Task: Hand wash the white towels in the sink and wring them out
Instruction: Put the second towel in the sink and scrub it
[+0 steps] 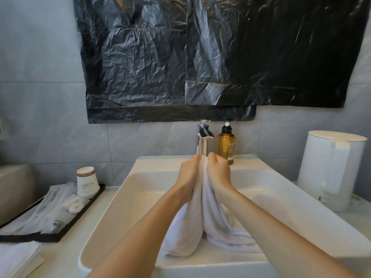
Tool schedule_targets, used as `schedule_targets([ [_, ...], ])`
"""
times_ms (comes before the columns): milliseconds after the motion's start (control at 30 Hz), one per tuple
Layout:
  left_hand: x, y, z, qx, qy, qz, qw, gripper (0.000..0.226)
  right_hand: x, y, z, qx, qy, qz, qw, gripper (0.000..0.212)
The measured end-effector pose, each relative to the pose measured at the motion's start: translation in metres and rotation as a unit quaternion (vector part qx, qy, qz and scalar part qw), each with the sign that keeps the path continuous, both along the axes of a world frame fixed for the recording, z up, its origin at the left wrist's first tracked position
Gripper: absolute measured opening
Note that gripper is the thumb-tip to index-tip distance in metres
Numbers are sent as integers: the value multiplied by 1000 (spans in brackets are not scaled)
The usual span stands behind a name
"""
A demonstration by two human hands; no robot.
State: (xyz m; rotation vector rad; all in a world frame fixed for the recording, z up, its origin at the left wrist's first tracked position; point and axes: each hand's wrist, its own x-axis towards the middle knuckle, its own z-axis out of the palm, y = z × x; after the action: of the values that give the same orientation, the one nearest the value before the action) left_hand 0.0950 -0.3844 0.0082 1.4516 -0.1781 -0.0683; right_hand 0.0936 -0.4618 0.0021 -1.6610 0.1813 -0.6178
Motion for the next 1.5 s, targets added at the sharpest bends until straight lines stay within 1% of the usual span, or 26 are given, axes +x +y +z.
schedule_targets([
  [67,5,5,2,16,-7,45,999,31,-8,13,-8,-82,-29,39,995,39],
  [100,7,6,3,21,-8,56,998,31,-11,15,-7,-96,-31,46,994,39],
  [133,7,6,2,13,4,54,998,28,-9,13,-2,-79,-26,45,995,40],
  [200,4,4,1,-9,33,32,999,21,-1,5,4,-40,-20,3,999,44],
  [233,2,3,2,-6,36,29,999,21,-1,5,4,-47,-23,-14,999,45],
  [333,9,7,0,-9,34,74,997,30,-9,16,-6,-139,-39,46,988,48],
  [367,10,8,0,-24,44,82,995,30,-10,16,-5,-143,-33,50,988,48],
  [400,8,7,0,-38,51,79,995,29,-6,12,-2,-121,-26,44,991,47],
  [467,5,3,3,-53,62,48,995,24,1,4,2,-81,-28,-2,996,46],
  [500,3,2,3,-57,65,45,995,24,-1,4,1,-93,-34,-12,995,45],
  [600,10,4,0,-51,50,80,994,31,-14,14,-6,-166,-61,42,983,48],
  [633,10,4,-1,-60,53,78,994,30,-15,14,-5,-171,-57,43,983,48],
  [733,4,1,-1,-84,73,45,993,24,-4,3,3,-115,-54,-13,992,48],
  [767,3,1,1,-80,74,41,993,24,-4,3,1,-126,-66,-20,990,48],
  [867,11,6,0,-66,53,81,993,35,-15,16,-9,-220,-100,44,969,50],
  [900,12,7,-1,-73,51,83,993,37,-16,17,-9,-229,-97,43,968,50],
  [1000,6,5,0,-105,74,59,990,28,-1,9,2,-168,-61,-15,984,48],
  [1033,4,6,1,-121,88,57,987,29,-2,10,1,-178,-60,-20,982,47],
  [1067,7,7,0,-132,90,61,985,33,-5,14,-3,-205,-69,-3,976,47],
  [1133,14,9,-1,-117,74,85,987,39,-12,20,-12,-247,-94,49,963,47],
  [1200,14,8,-1,-112,74,80,988,33,-9,14,-6,-224,-79,53,970,47],
  [1267,7,4,0,-113,84,41,989,22,-2,6,4,-164,-49,9,985,46],
  [1333,8,3,0,-122,83,37,988,22,-5,7,3,-176,-67,0,982,45],
  [1433,11,9,1,-113,66,70,989,32,-14,17,-9,-249,-116,48,960,48],
  [1467,11,9,0,-120,73,67,988,32,-11,14,-6,-241,-106,50,963,49],
  [1500,9,8,0,-122,79,52,988,30,-5,9,-1,-205,-90,41,974,48],
])
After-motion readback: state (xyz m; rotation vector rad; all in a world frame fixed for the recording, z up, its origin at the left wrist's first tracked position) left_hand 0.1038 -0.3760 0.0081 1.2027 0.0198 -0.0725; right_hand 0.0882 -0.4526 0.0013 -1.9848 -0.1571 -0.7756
